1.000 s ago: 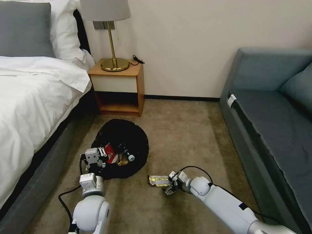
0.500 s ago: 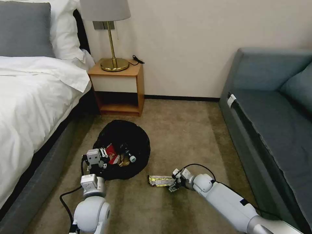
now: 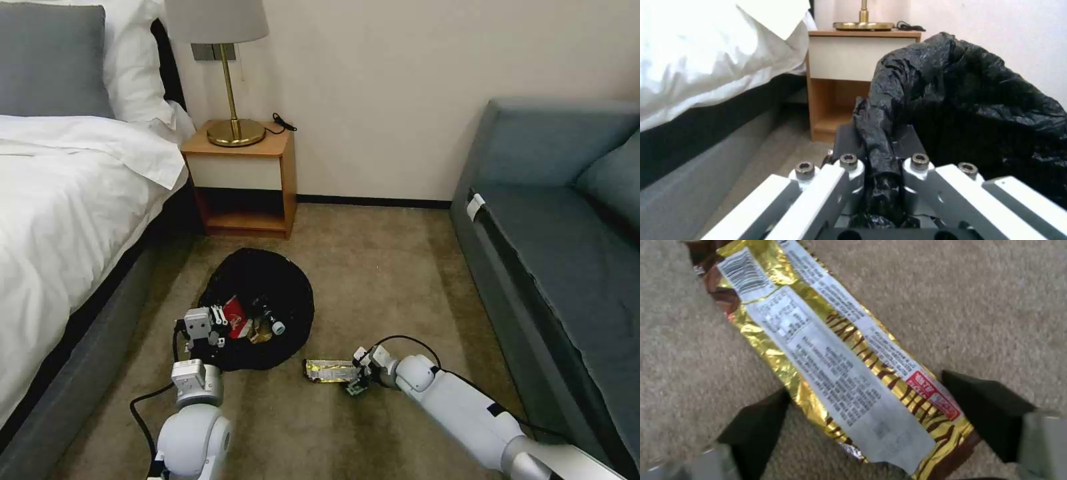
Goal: Pick up the trash bin, then pick up the garbage on the floor and place it into the trash bin.
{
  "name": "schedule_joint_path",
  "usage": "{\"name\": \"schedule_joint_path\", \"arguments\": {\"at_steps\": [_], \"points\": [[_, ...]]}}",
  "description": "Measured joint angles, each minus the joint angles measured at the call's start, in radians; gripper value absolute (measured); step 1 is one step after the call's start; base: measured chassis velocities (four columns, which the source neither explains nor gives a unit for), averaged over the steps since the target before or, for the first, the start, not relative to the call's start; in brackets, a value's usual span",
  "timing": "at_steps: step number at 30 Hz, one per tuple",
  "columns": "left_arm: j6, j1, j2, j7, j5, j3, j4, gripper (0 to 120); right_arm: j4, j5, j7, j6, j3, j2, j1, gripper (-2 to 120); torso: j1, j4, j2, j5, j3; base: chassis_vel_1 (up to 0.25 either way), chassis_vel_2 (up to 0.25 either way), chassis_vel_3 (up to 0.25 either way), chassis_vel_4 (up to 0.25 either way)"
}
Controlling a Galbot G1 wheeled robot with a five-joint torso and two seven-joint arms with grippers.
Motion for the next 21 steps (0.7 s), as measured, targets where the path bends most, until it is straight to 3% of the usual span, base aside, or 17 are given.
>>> {"name": "schedule_joint_path", "arguments": {"at_steps": [4, 5, 8, 10, 19, 21], "points": [[0.000, -0.009, 0.006, 0.002, -0.003, -0.002, 0.005, 4, -0.009, -0.018, -0.029, 0.016, 0.013, 0.001, -0.008, 70, 0.000, -0.0002, 0.000, -0.0003, 0.000, 0.000, 0.000, 0.000, 0.000], [0.000, -0.009, 0.006, 0.002, -0.003, -0.002, 0.005, 4, -0.009, -0.018, -0.029, 0.016, 0.013, 0.001, -0.008, 70, 0.000, -0.0002, 0.000, -0.0003, 0.000, 0.000, 0.000, 0.000, 0.000], [0.000, -0.010, 0.010, 0.004, -0.005, -0.006, 0.009, 4, -0.008, -0.019, -0.039, 0.020, 0.015, 0.000, -0.010, 56, 0.000, -0.0001, 0.000, -0.0001, 0.000, 0.000, 0.000, 0.000, 0.000], [0.000, -0.011, 0.010, 0.004, -0.006, -0.006, 0.009, 4, -0.007, -0.019, -0.040, 0.020, 0.015, -0.001, -0.010, 54, 0.000, 0.0000, 0.000, 0.0000, 0.000, 0.000, 0.000, 0.000, 0.000], [0.002, -0.018, 0.013, 0.007, -0.009, -0.010, 0.016, 4, 0.001, -0.022, -0.042, 0.029, 0.027, -0.016, -0.017, 14, 0.000, 0.0004, 0.000, 0.0003, 0.000, 0.000, 0.000, 0.000, 0.000], [0.002, -0.018, 0.014, 0.007, -0.009, -0.011, 0.017, 4, 0.004, -0.024, -0.041, 0.031, 0.031, -0.018, -0.020, 13, 0.000, 0.0002, 0.000, -0.0001, 0.000, 0.000, 0.000, 0.000, 0.000]]}}
